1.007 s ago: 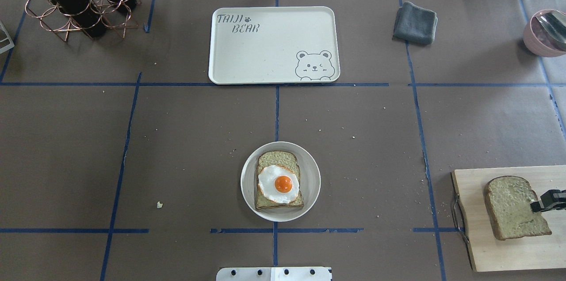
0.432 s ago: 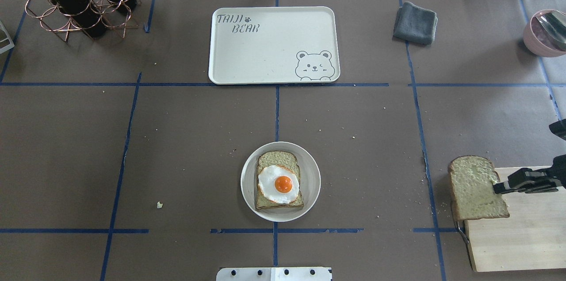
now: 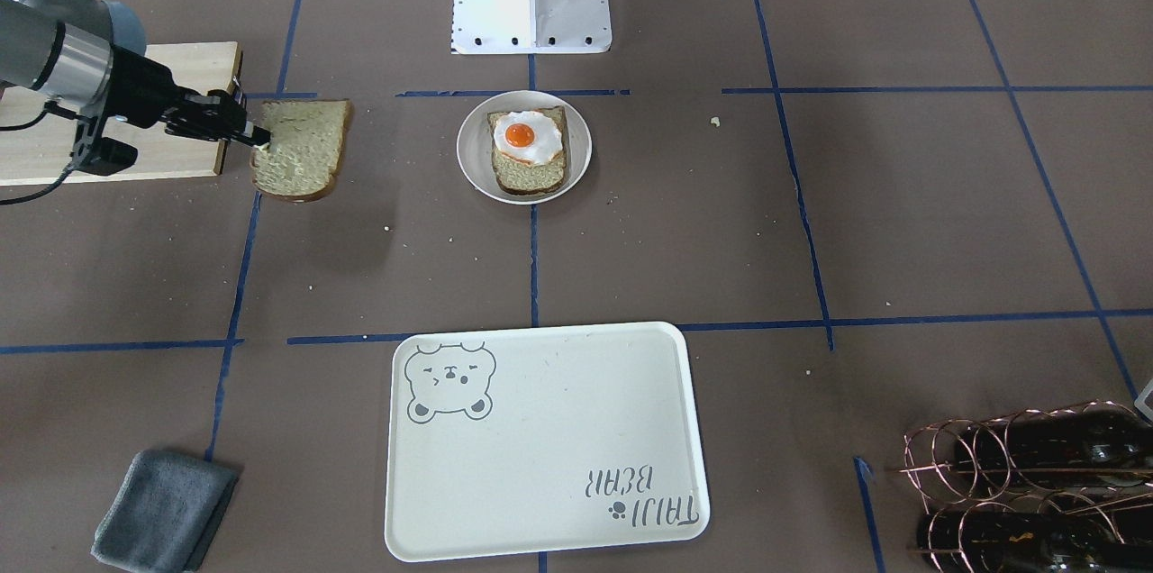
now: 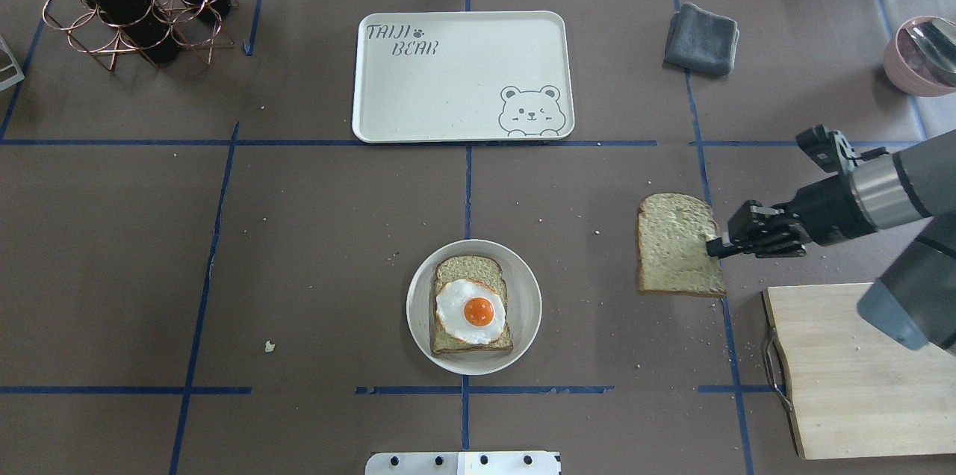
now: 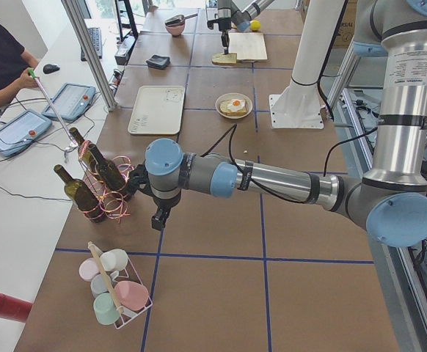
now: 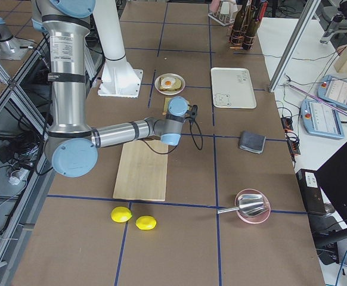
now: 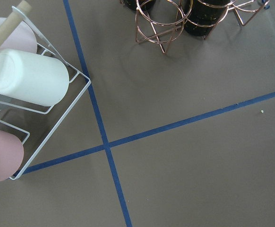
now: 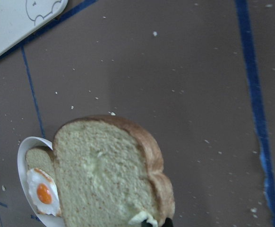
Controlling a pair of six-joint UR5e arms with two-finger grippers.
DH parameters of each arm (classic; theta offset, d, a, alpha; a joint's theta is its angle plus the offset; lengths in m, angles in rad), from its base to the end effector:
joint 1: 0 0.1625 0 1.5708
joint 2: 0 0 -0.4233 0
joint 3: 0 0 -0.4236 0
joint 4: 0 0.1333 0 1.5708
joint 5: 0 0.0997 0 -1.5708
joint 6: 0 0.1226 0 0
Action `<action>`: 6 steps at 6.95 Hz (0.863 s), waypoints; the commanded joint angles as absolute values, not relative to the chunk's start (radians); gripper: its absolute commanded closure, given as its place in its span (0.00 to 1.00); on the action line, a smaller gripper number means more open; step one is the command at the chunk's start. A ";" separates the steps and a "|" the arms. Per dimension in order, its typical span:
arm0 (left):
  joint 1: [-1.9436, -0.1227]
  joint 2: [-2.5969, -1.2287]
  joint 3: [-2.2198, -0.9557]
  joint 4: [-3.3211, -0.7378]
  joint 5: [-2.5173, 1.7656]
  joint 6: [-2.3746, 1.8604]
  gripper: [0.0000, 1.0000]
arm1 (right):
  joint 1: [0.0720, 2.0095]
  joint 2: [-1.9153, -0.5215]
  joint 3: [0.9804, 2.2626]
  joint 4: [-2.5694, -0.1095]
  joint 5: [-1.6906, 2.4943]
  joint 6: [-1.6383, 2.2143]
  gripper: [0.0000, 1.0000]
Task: Make sandwich and place on tray
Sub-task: 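Lift the bread slice with the right gripper and carry it over the plate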
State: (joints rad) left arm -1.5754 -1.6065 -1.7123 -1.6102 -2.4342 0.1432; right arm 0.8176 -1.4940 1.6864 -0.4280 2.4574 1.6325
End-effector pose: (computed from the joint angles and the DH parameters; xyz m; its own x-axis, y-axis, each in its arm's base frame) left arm -0.0426 -0.5464 0.5672 0.6446 0.2981 -0.7040 -0.0884 0.9437 0.3187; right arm -0.3461 -0.4251 0.4247 0.1627 0.2305 0.9594 0.0444 0.9696 -0.2405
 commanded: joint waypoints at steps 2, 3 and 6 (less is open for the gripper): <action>-1.575 -1.606 -1.712 -1.611 -2.434 0.144 0.00 | 0.587 -1.252 1.677 -0.607 2.228 1.761 1.00; -1.575 -1.606 -1.713 -1.611 -2.434 0.144 0.00 | 0.528 -1.174 1.675 -0.724 2.170 1.767 1.00; -1.575 -1.605 -1.712 -1.611 -2.434 0.146 0.00 | 0.459 -1.158 1.675 -0.762 2.117 1.767 1.00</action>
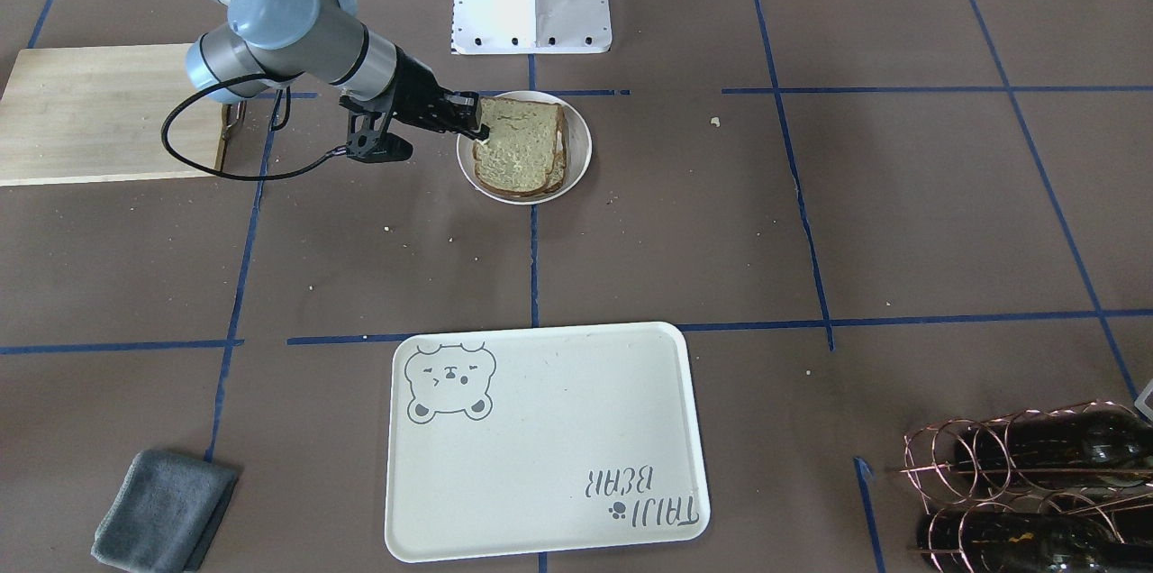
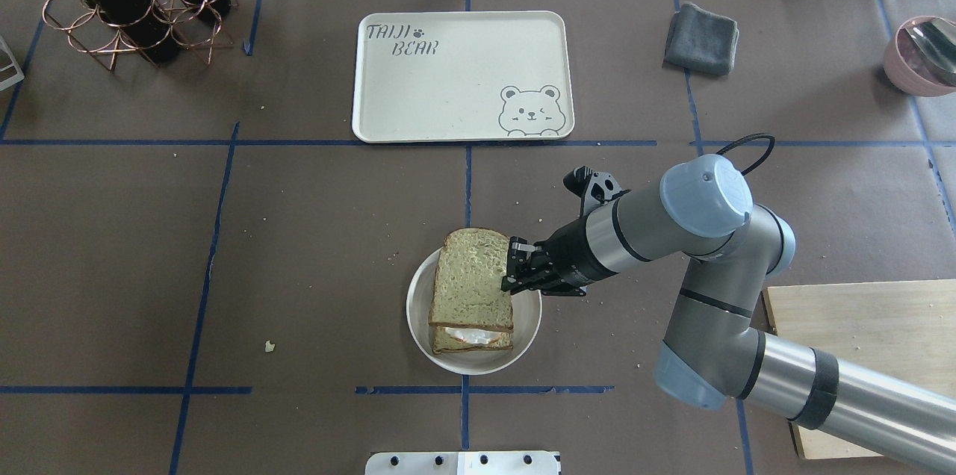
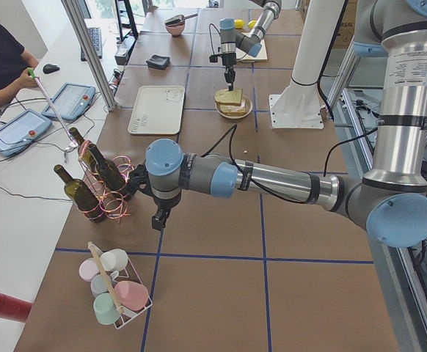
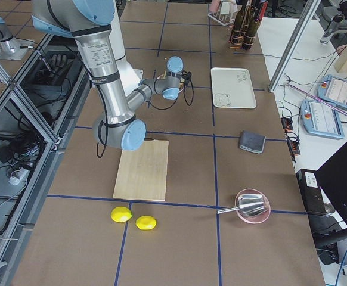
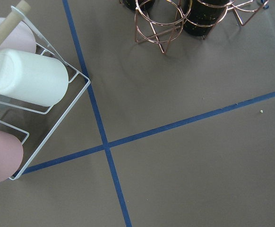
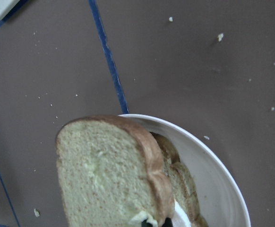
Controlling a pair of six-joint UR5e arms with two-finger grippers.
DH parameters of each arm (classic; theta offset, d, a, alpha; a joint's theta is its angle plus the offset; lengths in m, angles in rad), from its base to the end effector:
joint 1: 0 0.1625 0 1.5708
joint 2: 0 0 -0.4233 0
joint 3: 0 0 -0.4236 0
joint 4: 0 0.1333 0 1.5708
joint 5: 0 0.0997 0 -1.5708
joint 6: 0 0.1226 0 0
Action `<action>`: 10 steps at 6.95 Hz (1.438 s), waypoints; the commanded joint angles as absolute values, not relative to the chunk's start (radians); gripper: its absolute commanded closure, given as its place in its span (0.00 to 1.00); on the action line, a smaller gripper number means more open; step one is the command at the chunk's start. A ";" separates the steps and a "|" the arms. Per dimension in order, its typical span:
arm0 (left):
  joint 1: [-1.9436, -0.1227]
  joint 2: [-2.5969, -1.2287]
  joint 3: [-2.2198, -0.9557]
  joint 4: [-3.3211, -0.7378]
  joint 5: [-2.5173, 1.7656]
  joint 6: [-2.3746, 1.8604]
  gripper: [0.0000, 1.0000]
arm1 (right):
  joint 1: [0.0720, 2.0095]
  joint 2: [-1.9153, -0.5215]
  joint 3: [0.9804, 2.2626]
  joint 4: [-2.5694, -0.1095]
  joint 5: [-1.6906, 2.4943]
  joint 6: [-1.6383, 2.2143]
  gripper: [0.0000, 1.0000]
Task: Make sandwich and place on tray
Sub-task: 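Lower the bread slice onto the egg and open the right gripper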
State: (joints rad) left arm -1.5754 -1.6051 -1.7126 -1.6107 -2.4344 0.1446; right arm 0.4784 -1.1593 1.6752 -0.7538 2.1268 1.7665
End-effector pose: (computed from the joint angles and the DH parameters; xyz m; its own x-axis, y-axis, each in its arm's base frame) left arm -0.0426 -0.5458 0.5678 0.6443 0.2990 -0.7039 -0.0893 0.9435 0.3191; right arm -0.5565 -0.3659 0.2691 0.2177 0.2990 0.9291 0.0224 0.9502 -0.3110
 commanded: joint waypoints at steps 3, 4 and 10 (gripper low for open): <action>-1.575 -1.605 -1.713 -1.611 -2.434 0.144 0.00 | 0.453 -1.169 1.677 -0.761 2.117 1.767 1.00; -1.575 -1.605 -1.713 -1.611 -2.434 0.144 0.00 | 0.448 -1.170 1.677 -0.761 2.115 1.767 1.00; -1.575 -1.606 -1.727 -1.620 -2.434 0.144 0.00 | 0.445 -1.175 1.683 -0.762 2.114 1.767 0.00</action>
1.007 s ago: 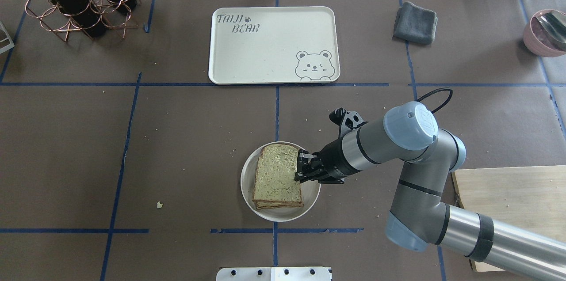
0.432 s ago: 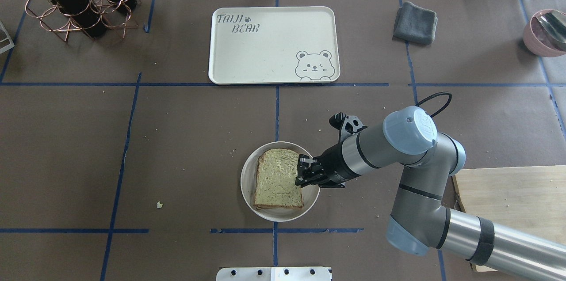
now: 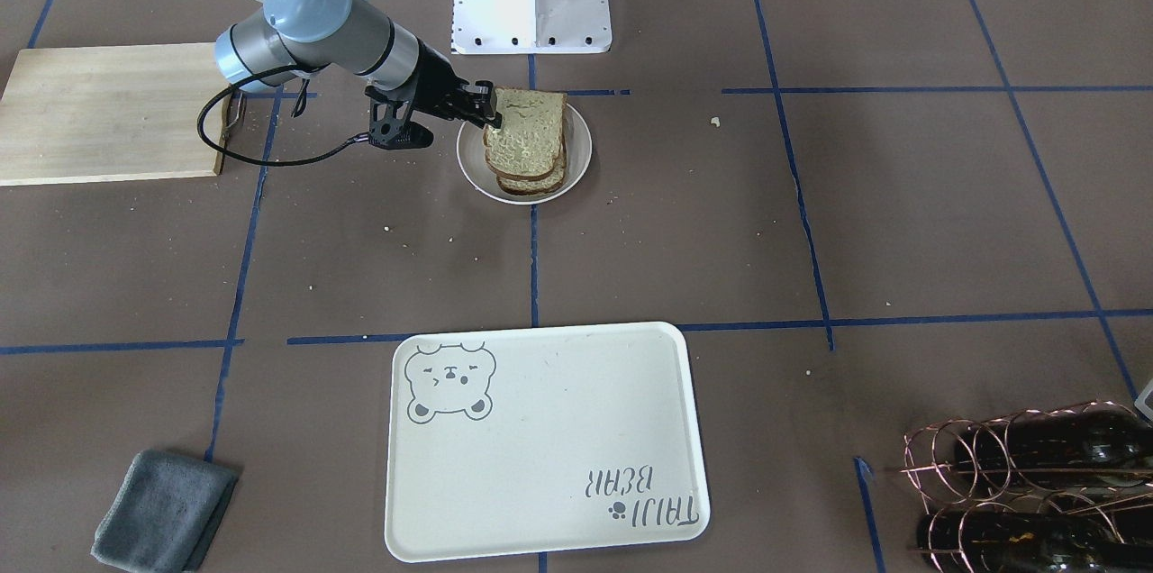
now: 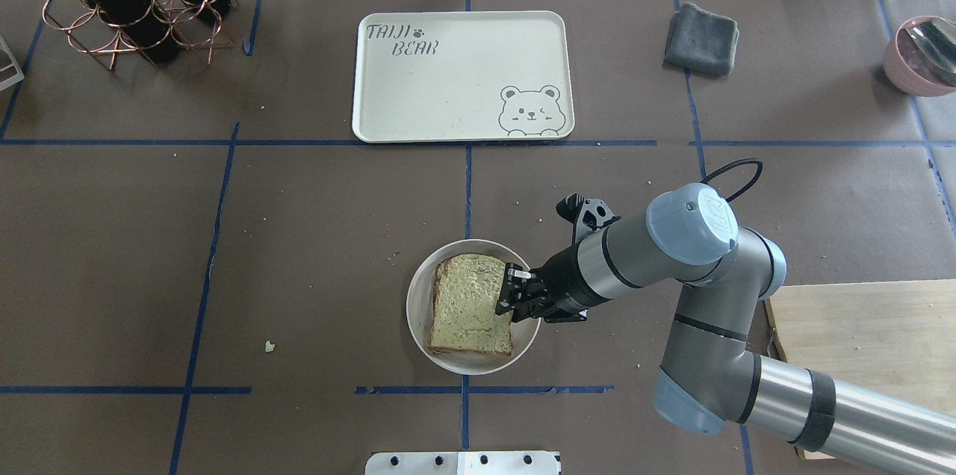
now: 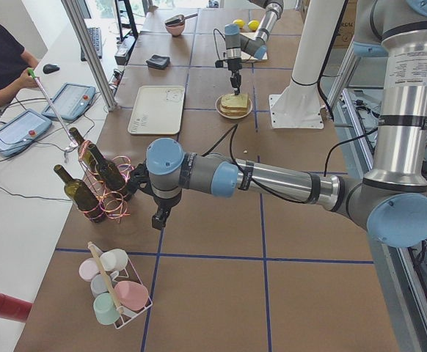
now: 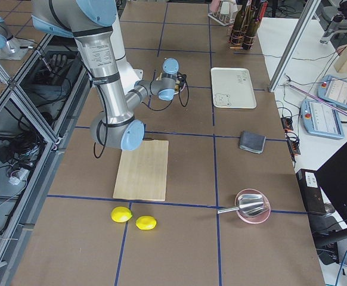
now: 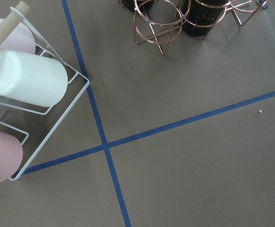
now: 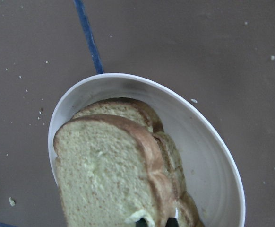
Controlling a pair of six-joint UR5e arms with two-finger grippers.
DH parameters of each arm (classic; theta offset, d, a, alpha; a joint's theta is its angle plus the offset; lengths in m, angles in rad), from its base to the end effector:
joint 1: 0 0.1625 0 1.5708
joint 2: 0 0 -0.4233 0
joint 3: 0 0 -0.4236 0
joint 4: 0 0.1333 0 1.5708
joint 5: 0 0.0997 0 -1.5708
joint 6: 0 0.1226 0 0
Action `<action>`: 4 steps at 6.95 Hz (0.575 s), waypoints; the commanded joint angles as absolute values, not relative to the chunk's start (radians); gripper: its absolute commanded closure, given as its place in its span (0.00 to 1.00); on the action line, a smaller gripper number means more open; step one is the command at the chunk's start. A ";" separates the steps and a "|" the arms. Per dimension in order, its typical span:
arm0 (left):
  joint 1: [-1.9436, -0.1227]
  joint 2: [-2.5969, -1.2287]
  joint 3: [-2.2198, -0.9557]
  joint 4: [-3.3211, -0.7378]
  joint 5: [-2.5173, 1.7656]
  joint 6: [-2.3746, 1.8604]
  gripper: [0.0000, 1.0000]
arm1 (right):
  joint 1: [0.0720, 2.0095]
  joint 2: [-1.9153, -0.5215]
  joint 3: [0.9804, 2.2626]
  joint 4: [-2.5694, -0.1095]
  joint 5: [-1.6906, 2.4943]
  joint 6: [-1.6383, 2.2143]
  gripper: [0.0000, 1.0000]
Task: Make sandwich and place on tray
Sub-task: 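Withdraw the right gripper from the plate while the left arm reaches toward the plate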
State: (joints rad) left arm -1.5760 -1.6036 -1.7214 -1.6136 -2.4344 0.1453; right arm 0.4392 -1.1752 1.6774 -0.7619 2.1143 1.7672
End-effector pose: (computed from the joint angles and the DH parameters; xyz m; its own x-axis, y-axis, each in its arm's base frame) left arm -0.0429 -0.5452 0.5636 0.6445 0.3065 -0.7005 -0.0892 0.9400 0.3292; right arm -0.5689 -0.3445 0.2798 0.2452 0.2997 0.9220 0.0414 0.9469 -0.3188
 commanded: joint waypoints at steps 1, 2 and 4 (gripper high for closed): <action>-1.550 -1.605 -1.739 -1.653 -2.468 0.137 0.00 | 0.477 -1.177 1.703 -0.762 2.123 1.767 0.00; -1.490 -1.605 -1.756 -1.655 -2.570 0.091 0.00 | 0.529 -1.231 1.757 -0.762 2.144 1.766 0.00; -1.283 -1.611 -1.853 -1.852 -2.560 -0.427 0.00 | 0.726 -1.354 1.804 -0.761 2.289 1.755 0.00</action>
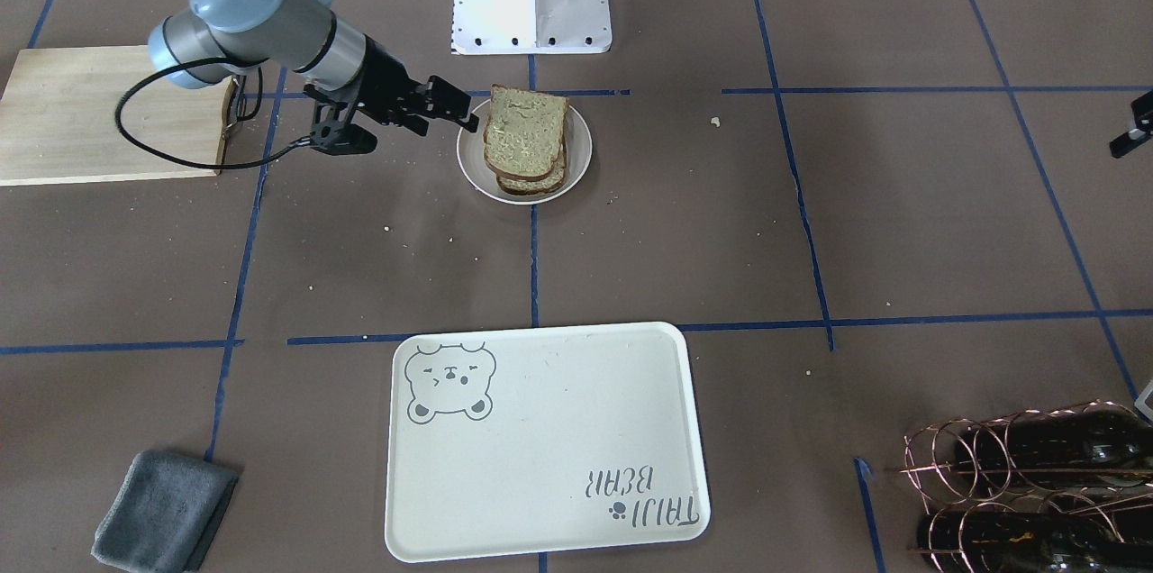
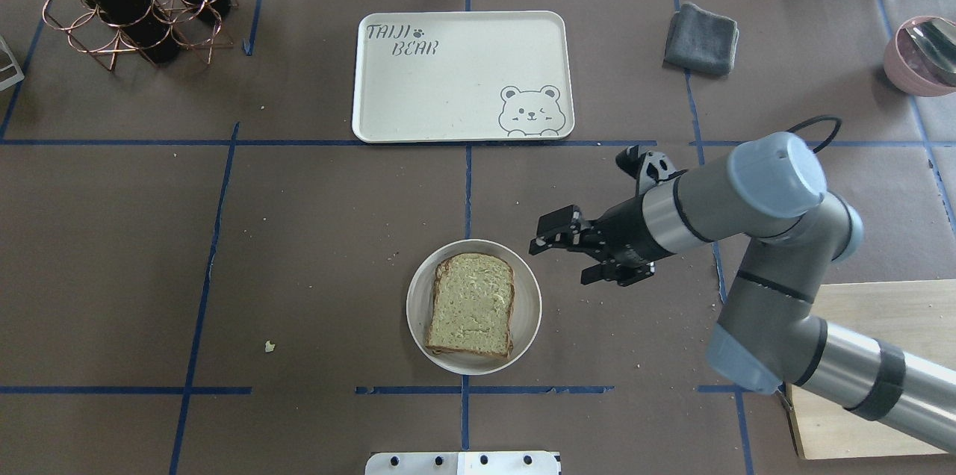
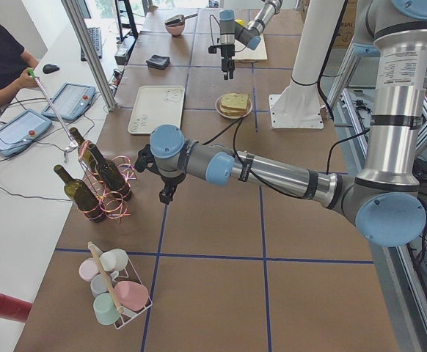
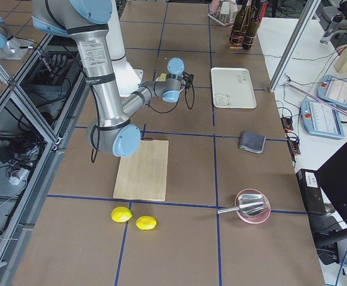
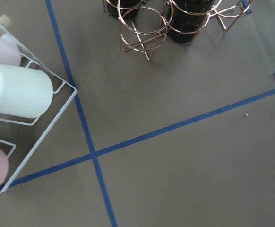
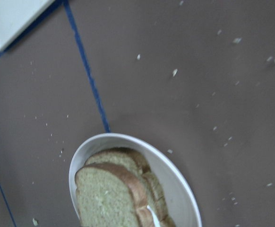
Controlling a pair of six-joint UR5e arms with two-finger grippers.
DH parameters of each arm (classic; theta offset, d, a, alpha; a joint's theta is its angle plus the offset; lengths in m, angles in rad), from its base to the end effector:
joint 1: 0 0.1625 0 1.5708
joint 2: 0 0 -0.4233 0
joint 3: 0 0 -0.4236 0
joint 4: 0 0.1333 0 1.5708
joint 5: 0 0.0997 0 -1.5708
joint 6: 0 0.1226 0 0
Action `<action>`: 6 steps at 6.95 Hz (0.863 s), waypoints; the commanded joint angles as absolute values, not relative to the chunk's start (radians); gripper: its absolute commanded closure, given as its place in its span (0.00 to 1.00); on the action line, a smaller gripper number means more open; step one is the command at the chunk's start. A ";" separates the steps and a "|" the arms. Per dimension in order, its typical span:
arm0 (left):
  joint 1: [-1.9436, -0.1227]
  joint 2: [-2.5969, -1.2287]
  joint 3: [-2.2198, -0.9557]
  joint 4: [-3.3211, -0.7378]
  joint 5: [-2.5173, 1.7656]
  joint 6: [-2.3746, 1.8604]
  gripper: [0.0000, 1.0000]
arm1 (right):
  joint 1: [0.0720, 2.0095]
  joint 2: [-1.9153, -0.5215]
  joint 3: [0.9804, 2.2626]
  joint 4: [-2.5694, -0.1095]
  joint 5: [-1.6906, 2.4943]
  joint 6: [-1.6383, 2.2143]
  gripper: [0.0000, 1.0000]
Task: Make sandwich and place on tray
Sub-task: 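Withdraw the right gripper from the plate while the left arm reaches toward the plate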
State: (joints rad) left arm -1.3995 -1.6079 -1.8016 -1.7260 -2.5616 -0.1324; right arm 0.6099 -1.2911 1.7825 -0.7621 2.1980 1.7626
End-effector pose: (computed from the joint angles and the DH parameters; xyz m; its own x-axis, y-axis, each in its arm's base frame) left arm 0.0622 -0.5400 0.4937 0.4978 0.3095 -0.8102 -0.0905 0.9476 0.3063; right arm -0.4670 -0.4012 0.2999 0.2151 0.3386 0.9160 -0.0420 0.9403 -0.3377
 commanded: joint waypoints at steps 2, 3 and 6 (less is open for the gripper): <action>-1.002 -1.641 -1.943 -2.044 -2.390 -0.978 0.10 | 0.897 -1.400 1.792 -0.762 2.414 1.691 0.00; -0.895 -1.720 -1.944 -2.042 -2.349 -1.123 0.13 | 0.929 -1.442 1.792 -0.762 2.418 1.611 0.00; -0.582 -1.860 -1.904 -2.037 -2.086 -1.413 0.24 | 0.998 -1.491 1.749 -0.769 2.408 1.442 0.00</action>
State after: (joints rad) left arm -0.7001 -1.8173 -1.9250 -2.0365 -2.1971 -1.3312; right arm 0.9680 -1.4811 1.7761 -0.7665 2.4115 1.5026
